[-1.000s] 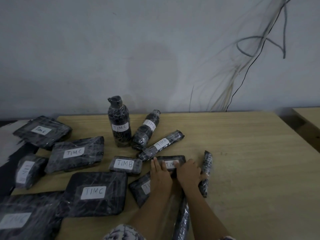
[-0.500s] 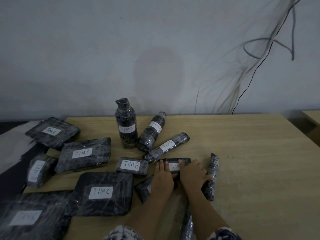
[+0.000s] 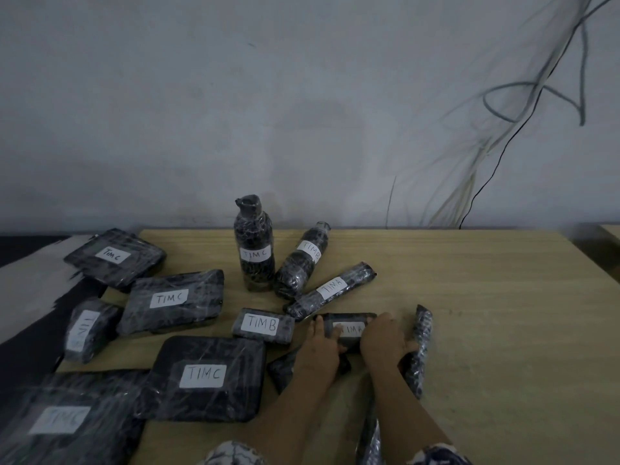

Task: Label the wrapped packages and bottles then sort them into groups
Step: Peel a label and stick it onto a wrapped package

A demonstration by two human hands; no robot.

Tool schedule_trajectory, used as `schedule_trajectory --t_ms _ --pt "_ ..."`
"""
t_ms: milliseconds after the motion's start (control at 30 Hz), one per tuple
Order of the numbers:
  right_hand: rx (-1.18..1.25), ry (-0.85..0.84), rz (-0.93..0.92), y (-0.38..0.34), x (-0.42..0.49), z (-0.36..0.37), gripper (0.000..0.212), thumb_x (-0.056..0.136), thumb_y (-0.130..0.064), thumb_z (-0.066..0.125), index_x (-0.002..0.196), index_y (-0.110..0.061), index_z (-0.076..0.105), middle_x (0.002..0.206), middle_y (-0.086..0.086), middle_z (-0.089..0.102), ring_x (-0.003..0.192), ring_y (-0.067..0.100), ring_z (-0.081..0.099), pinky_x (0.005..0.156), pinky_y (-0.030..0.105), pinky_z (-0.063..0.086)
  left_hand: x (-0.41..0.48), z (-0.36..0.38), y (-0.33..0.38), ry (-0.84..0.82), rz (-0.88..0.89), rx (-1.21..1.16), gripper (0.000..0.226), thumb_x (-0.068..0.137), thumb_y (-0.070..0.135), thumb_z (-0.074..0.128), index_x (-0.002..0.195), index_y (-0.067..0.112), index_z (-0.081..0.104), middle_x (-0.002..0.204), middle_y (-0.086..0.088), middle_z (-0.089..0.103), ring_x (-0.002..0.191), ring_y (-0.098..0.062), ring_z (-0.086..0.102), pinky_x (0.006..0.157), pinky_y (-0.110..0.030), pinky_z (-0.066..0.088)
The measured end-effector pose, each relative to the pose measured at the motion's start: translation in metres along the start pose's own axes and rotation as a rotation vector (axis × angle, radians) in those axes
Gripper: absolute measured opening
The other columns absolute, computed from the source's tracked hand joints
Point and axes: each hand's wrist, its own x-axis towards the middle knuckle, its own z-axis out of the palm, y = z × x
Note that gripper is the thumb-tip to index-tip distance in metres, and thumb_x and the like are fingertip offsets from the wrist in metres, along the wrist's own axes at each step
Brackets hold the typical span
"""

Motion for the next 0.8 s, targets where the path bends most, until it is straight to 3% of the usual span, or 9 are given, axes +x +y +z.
schedule_trajectory --t_ms 100,200,367,500,567,633,700,800 --pt "0.037 -0.047 0.0 0.007 0.003 0.001 0.022 0.099 -0.027 0.039 0.115 -0.014 0.046 0.12 0.006 0.057 0.114 0.024 0.054 0.107 0.05 0.023 -0.001 -0.004 0.008 -0.033 -0.041 -0.011 0.058 0.101 0.027 0.034 0.151 0.014 0.007 0.156 -0.019 -0.006 0.145 -0.033 -0.002 0.116 -0.042 0.021" --pt "0.067 -0.065 -0.02 0.012 0.004 0.0 0.021 0.099 -0.027 0.039 0.114 -0.014 0.046 0.121 0.006 0.056 0.115 0.024 0.052 0.107 0.05 0.023 -0.004 -0.01 0.014 -0.001 -0.076 -0.009 0.064 0.1 0.031 0.038 0.149 0.003 0.009 0.156 -0.021 0.003 0.143 -0.034 0.014 0.112 -0.039 0.027" --pt "0.06 -0.079 -0.034 0.016 0.003 0.001 0.016 0.097 -0.016 0.041 0.112 -0.013 0.046 0.121 0.007 0.055 0.114 0.024 0.053 0.107 0.048 0.026 -0.013 -0.015 0.019 0.032 -0.066 0.135 0.045 0.099 0.024 0.041 0.135 -0.004 0.041 0.142 -0.022 0.038 0.134 -0.032 0.032 0.108 -0.036 0.03" --pt "0.057 -0.068 -0.042 0.017 0.001 0.0 0.019 0.096 -0.013 0.041 0.113 -0.011 0.047 0.121 0.008 0.054 0.115 0.025 0.053 0.109 0.048 0.026 -0.018 -0.016 0.017 0.177 -0.035 0.214 0.045 0.083 0.028 0.069 0.113 -0.006 0.063 0.118 -0.027 0.058 0.112 -0.037 0.055 0.091 -0.036 0.046" --pt "0.084 -0.052 -0.045 0.017 -0.001 0.004 0.018 0.095 -0.016 0.043 0.111 -0.011 0.049 0.118 0.008 0.055 0.112 0.025 0.053 0.107 0.05 0.03 -0.018 -0.009 0.012 0.16 -0.028 0.22 0.048 0.097 0.024 0.047 0.136 -0.002 0.042 0.137 -0.028 0.044 0.127 -0.037 0.041 0.103 -0.038 0.035" --pt "0.103 -0.022 -0.058 0.019 -0.002 0.008 0.022 0.096 -0.026 0.043 0.109 -0.011 0.05 0.117 0.008 0.056 0.111 0.024 0.053 0.106 0.05 0.032 -0.018 -0.004 0.006 0.104 -0.005 0.201 0.049 0.102 0.025 0.032 0.146 0.007 0.024 0.146 -0.026 0.033 0.135 -0.035 0.03 0.108 -0.038 0.026" --pt "0.084 -0.004 -0.064 0.019 -0.003 0.009 0.031 0.098 -0.038 0.04 0.111 -0.012 0.051 0.117 0.006 0.056 0.112 0.023 0.052 0.108 0.05 0.028 -0.015 -0.002 0.004 0.132 0.008 0.229 0.049 0.102 0.027 0.031 0.147 0.009 0.024 0.146 -0.026 0.032 0.135 -0.035 0.03 0.108 -0.038 0.026" --pt "0.032 -0.014 -0.098 0.02 -0.002 0.007 0.028 0.098 -0.035 0.041 0.111 -0.012 0.05 0.118 0.006 0.055 0.112 0.022 0.052 0.106 0.049 0.032 -0.014 -0.003 0.007 0.085 -0.025 0.244 0.049 0.098 0.022 0.047 0.142 0.005 0.033 0.141 -0.023 0.04 0.128 -0.033 0.038 0.105 -0.037 0.032"
